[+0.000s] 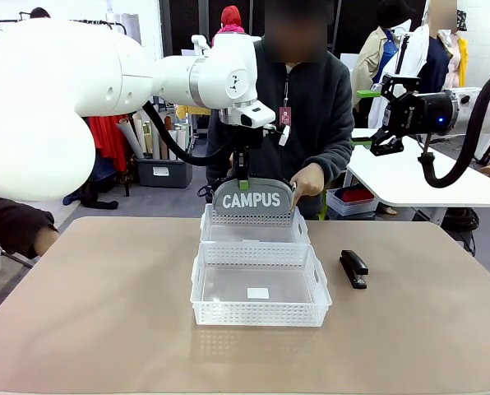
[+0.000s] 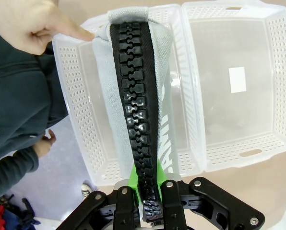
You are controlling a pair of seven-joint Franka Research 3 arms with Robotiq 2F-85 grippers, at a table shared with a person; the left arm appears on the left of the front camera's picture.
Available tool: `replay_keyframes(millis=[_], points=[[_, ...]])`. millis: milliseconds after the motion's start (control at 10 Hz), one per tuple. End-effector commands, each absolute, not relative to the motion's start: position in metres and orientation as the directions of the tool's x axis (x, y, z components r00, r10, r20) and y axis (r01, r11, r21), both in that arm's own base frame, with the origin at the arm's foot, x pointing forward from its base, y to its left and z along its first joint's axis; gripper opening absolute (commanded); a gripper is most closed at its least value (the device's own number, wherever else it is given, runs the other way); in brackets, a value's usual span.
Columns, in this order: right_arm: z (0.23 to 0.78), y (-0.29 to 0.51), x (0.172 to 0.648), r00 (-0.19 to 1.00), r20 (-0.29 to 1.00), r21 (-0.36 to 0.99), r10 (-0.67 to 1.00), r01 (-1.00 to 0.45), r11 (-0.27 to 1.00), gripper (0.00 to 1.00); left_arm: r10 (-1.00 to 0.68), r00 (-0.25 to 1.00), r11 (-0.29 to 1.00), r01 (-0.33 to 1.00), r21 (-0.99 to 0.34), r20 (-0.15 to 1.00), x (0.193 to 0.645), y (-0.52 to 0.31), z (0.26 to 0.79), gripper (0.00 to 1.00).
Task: Distribute items into two baskets.
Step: Place the picked Pencil pouch into the Organizing basket as instructed by the person.
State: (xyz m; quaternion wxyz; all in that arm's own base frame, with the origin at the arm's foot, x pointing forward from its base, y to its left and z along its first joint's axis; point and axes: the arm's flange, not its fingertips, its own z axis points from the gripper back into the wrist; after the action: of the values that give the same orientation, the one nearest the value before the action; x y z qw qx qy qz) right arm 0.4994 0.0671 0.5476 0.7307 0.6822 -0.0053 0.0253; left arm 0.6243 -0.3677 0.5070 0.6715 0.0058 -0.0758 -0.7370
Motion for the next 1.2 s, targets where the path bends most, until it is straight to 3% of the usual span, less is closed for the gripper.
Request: replay_keyframes(millis=[0, 500, 1100], points=[[0.549, 0.067, 0.499, 0.999, 0.043, 0.996, 0.032, -0.045, 0.072, 1.00, -0.991, -0.099, -0.087, 0.988, 0.124, 0.095, 0.624, -0.368, 0.510, 0.00], [0.549, 0.067, 0.499, 0.999, 0.043, 0.996, 0.032, -0.045, 0.072, 1.00, -0.996, -0.070, -0.063, 0.991, 0.117, 0.060, 0.634, -0.371, 0.507, 0.00], [0.549, 0.067, 0.499, 0.999, 0.043, 0.996, 0.032, -0.045, 0.072, 1.00, -0.992, -0.123, -0.120, 0.987, 0.106, 0.021, 0.663, -0.396, 0.491, 0.00]])
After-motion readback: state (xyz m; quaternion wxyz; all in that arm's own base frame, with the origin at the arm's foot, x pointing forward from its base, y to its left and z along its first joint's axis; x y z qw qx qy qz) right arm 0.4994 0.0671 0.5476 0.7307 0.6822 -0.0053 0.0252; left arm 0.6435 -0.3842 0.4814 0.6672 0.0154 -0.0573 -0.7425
